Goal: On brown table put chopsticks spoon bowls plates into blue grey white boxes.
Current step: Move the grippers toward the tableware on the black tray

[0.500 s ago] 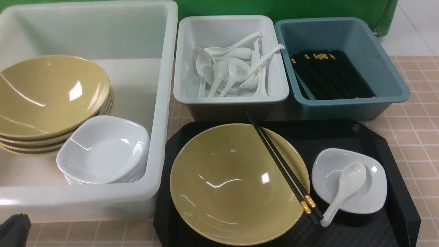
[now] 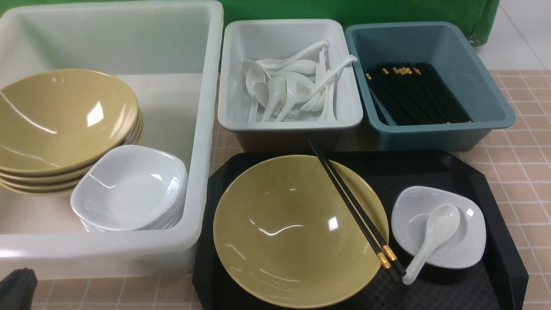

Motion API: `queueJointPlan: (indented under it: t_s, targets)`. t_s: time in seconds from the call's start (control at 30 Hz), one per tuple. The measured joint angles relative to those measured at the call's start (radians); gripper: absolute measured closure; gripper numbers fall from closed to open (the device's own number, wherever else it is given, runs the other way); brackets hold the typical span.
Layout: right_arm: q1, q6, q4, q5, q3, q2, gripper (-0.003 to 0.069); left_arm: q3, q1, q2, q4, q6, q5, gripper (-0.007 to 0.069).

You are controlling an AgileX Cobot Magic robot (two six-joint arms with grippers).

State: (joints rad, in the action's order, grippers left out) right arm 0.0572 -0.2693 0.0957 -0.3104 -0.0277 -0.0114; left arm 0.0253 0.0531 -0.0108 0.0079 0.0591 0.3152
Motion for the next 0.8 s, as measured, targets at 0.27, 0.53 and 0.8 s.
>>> queueJointPlan:
  t_s: [0.27, 0.53, 0.8]
  targets:
    - [0.000, 0.000, 0.000, 0.000, 0.000, 0.000, 0.0417, 0.000, 0.000, 0.000, -0.008, 0.000, 0.000, 0.0623]
    - [0.000, 0.000, 0.000, 0.000, 0.000, 0.000, 0.0417, 0.000, 0.000, 0.000, -0.060, 0.000, 0.000, 0.0623]
    - [0.000, 0.000, 0.000, 0.000, 0.000, 0.000, 0.0417, 0.000, 0.000, 0.000, -0.061, 0.000, 0.000, 0.0623]
